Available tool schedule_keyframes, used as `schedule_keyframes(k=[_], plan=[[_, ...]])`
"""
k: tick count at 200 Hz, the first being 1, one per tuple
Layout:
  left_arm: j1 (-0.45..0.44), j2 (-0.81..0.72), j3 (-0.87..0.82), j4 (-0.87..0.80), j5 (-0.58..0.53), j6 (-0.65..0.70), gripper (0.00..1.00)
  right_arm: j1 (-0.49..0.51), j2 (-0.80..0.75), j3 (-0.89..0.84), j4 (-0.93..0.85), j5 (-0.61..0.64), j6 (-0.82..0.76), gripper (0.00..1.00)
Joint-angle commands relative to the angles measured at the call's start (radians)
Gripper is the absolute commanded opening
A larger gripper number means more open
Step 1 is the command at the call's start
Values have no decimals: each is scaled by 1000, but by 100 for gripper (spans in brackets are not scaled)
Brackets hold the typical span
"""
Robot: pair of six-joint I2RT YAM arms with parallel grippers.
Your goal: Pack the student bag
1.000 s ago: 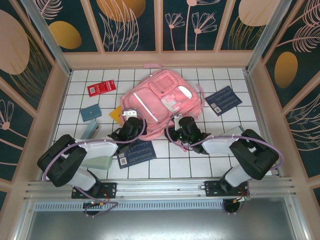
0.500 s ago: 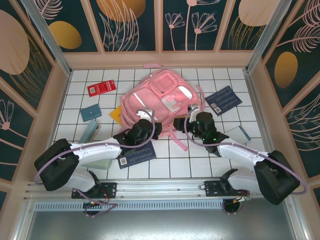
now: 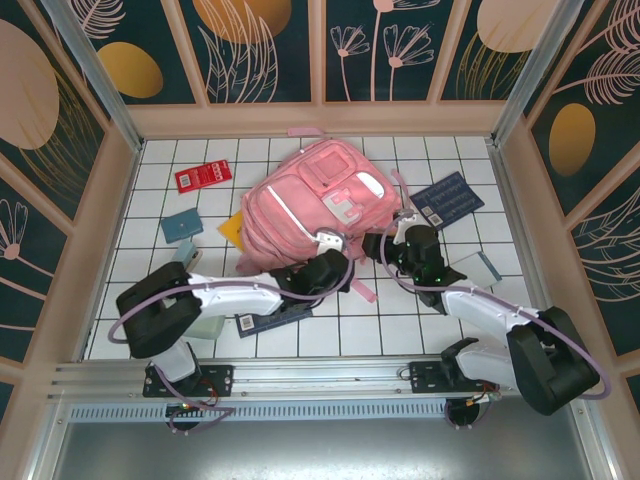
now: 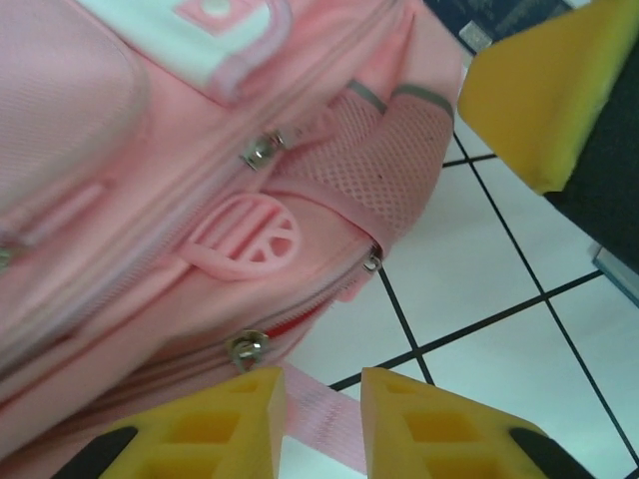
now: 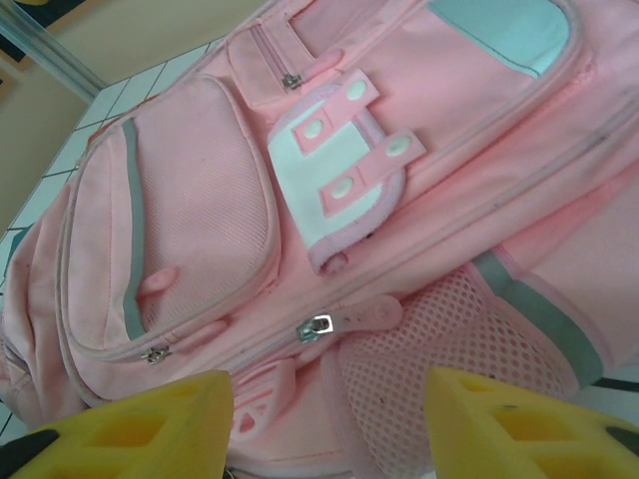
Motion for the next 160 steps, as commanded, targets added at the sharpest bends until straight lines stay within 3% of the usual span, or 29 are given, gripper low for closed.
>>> schedule_keyframes(k=[1, 85, 160], plan=[[0, 77, 62, -116, -17, -66, 27, -16, -44, -18, 33, -6, 16, 54], [1, 200, 201, -270, -45, -118, 29, -25, -64, -40, 47, -13, 22, 55], [-16, 127, 178, -350, -96, -174, 30, -25, -56, -43, 53, -12, 26, 55]])
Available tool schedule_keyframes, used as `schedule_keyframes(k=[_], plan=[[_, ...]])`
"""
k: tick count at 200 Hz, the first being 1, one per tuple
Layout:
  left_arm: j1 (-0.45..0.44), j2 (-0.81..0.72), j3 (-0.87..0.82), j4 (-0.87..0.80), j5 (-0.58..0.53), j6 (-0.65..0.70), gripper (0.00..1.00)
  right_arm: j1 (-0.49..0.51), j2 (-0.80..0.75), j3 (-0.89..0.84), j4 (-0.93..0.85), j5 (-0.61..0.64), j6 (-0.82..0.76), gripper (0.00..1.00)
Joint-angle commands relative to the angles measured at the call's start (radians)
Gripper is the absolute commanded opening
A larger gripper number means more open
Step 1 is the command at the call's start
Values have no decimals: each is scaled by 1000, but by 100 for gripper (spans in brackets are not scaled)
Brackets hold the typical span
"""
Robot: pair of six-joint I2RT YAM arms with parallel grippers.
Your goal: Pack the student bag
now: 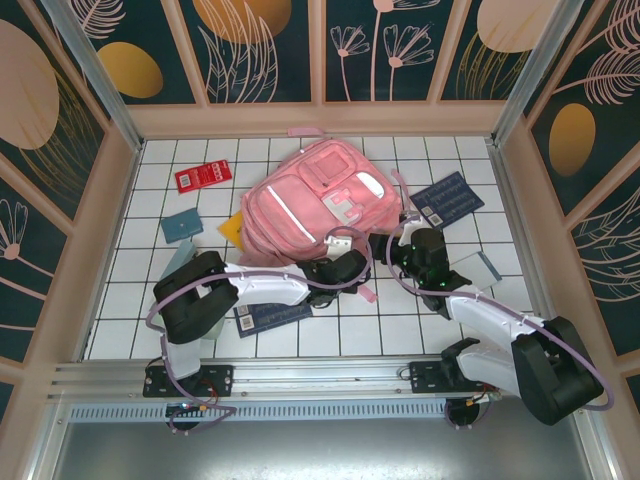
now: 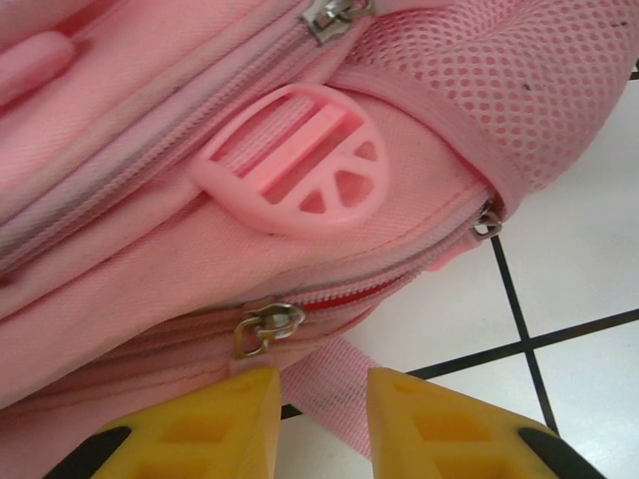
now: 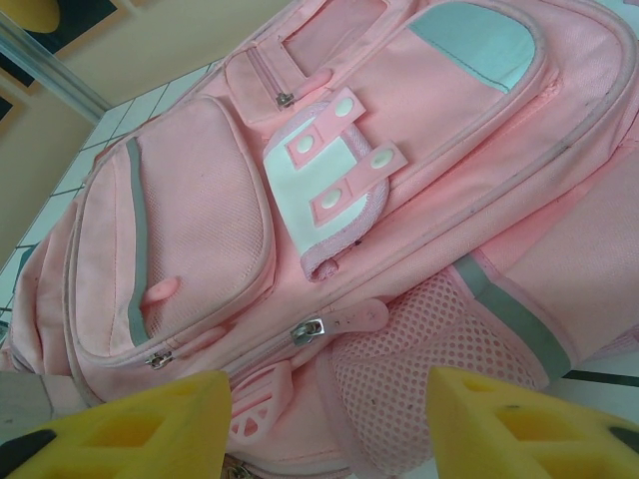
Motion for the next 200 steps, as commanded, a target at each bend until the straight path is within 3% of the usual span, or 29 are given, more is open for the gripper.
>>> schedule_keyframes(k=[1, 81, 165, 184, 200], plan=[[-8, -39, 1, -76, -53, -40, 30, -7, -6, -13, 40, -8, 10, 55], [-8, 18, 28, -119, -92, -38, 33, -8, -5, -15, 42, -6, 11, 55], [-7, 92, 83, -71, -36, 3, 34, -8, 7, -13, 42, -13, 14, 55], [-9, 96, 83, -72, -37, 3, 14, -8, 24, -8, 40, -16, 20, 55], [-8, 94, 79, -75, -42, 3, 10, -8, 34, -8, 45, -20, 26, 55]])
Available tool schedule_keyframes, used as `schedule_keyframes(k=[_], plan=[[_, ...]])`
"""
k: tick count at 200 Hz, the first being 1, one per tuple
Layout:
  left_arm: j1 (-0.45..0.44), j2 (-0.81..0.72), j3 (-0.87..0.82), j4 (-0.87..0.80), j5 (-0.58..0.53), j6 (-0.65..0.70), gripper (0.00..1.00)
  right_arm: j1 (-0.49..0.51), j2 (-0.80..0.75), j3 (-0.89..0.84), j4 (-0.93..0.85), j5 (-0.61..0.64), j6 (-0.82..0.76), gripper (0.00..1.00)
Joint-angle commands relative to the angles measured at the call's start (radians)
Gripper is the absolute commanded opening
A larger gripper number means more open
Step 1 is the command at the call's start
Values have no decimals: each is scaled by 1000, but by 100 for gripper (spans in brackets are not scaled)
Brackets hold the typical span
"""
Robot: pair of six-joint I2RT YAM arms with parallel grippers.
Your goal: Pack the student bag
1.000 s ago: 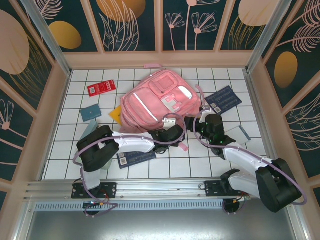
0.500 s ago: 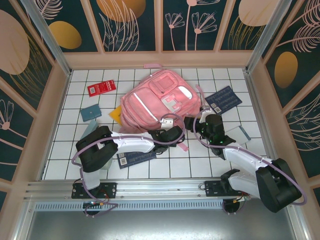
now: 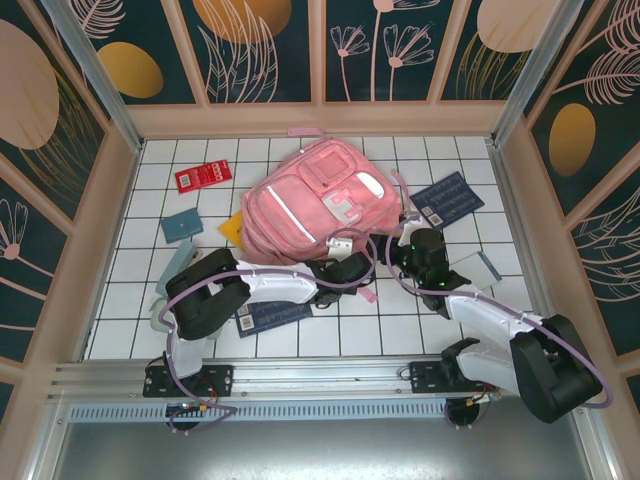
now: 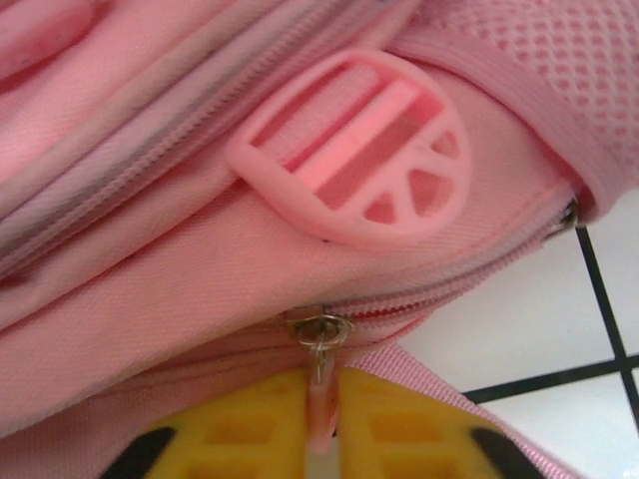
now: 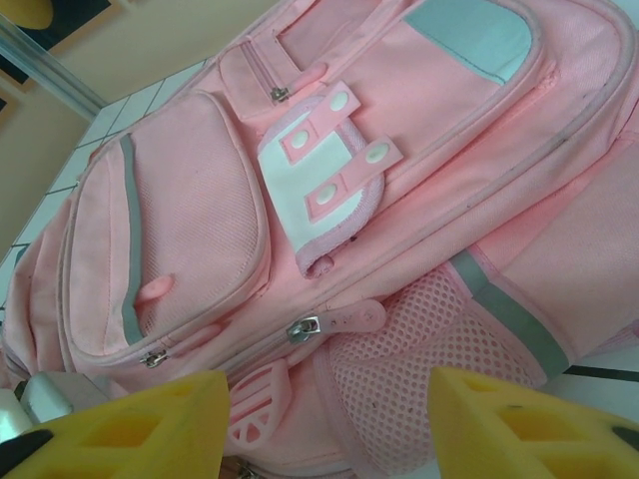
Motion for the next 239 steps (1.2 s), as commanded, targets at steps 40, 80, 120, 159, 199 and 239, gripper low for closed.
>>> schedule_keyframes(k=[40, 80, 120, 159, 199, 239], plan=[[-5, -8, 5, 5, -3, 8, 0, -7, 35, -7, 45, -26, 39, 55], [-6, -64, -37, 42, -3, 15, 0, -6, 94, 5, 22, -45, 132, 54], [-6, -79, -49, 85, 29, 46, 0, -10, 217, 21, 10, -20, 264, 54], [-7, -92, -62, 117, 43, 64, 0, -18, 321, 54, 86, -82, 341, 55], [-7, -92, -56, 131, 52, 79, 0, -61, 388, 84, 151, -122, 396, 48], [-6, -105, -41, 82, 9, 96, 0, -98, 402, 161, 63, -92, 351, 4]])
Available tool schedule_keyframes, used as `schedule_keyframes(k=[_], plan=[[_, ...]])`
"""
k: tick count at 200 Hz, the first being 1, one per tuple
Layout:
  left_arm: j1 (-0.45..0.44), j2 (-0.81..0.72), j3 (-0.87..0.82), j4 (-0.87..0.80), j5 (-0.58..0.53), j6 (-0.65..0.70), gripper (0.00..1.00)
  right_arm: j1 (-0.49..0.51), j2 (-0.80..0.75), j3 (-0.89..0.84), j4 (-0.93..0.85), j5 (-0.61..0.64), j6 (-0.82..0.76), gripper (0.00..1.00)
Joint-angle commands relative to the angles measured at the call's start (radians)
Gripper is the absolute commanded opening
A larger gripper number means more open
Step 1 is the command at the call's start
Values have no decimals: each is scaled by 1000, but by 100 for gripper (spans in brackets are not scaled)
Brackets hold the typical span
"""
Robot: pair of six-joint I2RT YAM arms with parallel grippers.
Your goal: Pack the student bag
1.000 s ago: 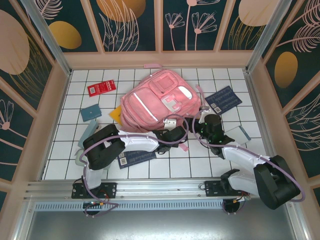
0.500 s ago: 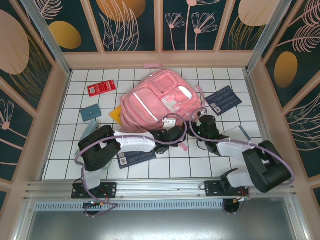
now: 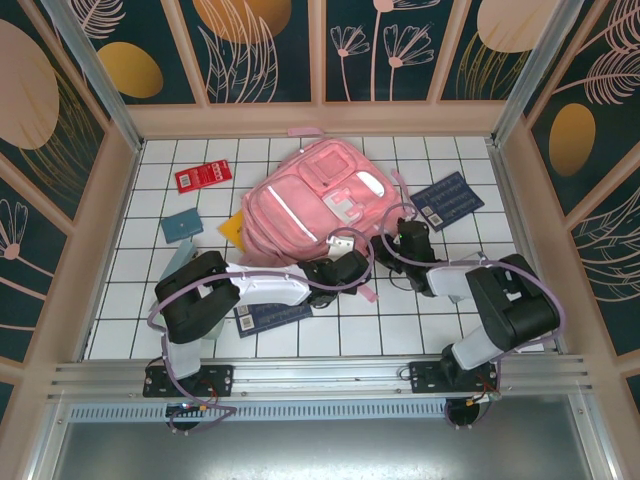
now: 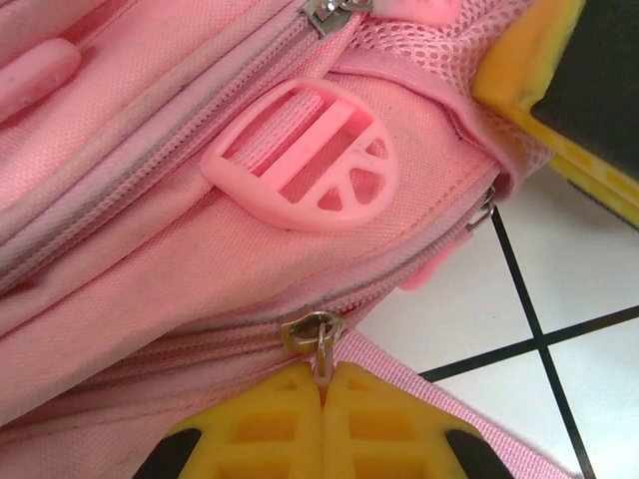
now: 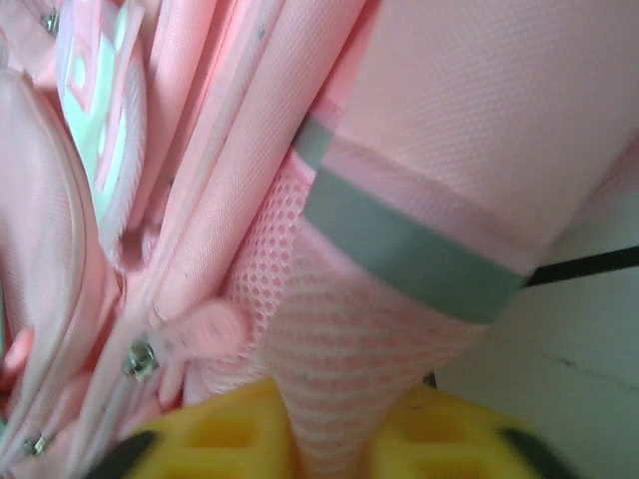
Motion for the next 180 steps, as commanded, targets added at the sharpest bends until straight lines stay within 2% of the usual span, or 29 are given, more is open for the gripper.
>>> schedule_keyframes(k=[1, 5, 55, 102, 134, 180], plan=[[-6, -43, 17, -13, -30, 30, 0, -27, 6, 72, -26, 20, -14, 3], [-6, -46, 20, -23, -38, 31, 0, -31, 4, 81, -37, 23, -22, 0], [-4, -121, -2, -128, -150, 63, 0, -57, -49, 213, -202, 90, -131, 0], [17, -231, -69, -184, -203, 81, 0, -155, -58, 275, -236, 93, -172, 0], [42, -295, -121, -199, -217, 95, 0, -205, -16, 330, -244, 113, -193, 0], [72, -380, -202, -187, -212, 164, 0, -255, 123, 498, -290, 126, -222, 0]])
